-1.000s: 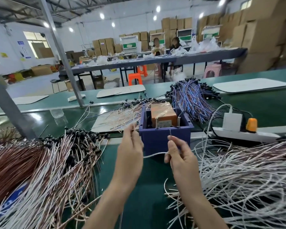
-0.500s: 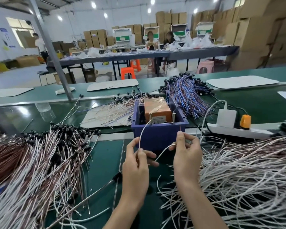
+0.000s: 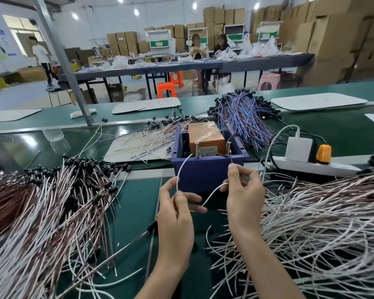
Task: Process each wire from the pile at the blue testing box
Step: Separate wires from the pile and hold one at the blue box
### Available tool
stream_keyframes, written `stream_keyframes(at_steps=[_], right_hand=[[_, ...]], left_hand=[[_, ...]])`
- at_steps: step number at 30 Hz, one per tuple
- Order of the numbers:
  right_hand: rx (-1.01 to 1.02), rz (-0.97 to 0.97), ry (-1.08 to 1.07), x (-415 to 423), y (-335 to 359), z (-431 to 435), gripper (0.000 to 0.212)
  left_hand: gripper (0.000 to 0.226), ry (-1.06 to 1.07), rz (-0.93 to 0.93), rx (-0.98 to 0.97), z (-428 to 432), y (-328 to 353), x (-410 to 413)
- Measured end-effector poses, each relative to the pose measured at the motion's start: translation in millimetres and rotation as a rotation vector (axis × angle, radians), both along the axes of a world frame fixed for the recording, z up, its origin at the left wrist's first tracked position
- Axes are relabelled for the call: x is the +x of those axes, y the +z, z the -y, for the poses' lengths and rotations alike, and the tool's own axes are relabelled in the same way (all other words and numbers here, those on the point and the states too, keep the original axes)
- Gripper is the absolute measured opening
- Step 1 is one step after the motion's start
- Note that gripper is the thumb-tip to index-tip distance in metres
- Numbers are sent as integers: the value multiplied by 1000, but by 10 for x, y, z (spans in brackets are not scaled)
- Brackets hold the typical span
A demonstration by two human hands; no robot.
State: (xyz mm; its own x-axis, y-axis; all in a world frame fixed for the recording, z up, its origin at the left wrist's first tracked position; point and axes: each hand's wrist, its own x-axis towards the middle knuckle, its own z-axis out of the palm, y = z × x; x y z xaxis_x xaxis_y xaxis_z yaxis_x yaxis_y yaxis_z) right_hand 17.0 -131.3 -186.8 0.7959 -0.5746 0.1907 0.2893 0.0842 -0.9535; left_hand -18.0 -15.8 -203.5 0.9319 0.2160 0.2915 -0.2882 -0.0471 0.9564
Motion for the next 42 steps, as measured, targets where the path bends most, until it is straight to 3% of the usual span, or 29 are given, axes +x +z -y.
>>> stream_keyframes(at_steps=[8, 18, 21, 25, 28, 32, 35, 39, 42], right_hand=[[-69, -22, -23, -31, 21, -16, 21], [-47, -34, 3, -53, 20, -32, 15], [-66, -25, 58, -111, 36, -72, 17], [-248, -13, 164, -322, 72, -107, 37], [-199, 54, 148, -515, 207, -11, 39], [132, 179, 169, -620, 599, 480, 42], [255, 194, 90, -584, 818, 1102, 41], [240, 91, -102, -529, 857, 1804, 35], [121, 1, -201, -539, 815, 2182, 32]], left_hand=[[28, -12, 6, 18, 10, 16, -34], [25, 49, 18, 23, 13, 17, -21], [20, 156, 11, -62, -34, 48, 14], [18, 249, -62, -261, -217, 102, 93], [19, 256, -130, -397, -341, 124, 107], [14, 114, -253, -518, -390, 137, 133], [13, -120, -358, -421, -273, 108, 98], [9, -357, -392, -203, -111, 19, 2], [21, -465, -409, -139, -51, 44, -50]])
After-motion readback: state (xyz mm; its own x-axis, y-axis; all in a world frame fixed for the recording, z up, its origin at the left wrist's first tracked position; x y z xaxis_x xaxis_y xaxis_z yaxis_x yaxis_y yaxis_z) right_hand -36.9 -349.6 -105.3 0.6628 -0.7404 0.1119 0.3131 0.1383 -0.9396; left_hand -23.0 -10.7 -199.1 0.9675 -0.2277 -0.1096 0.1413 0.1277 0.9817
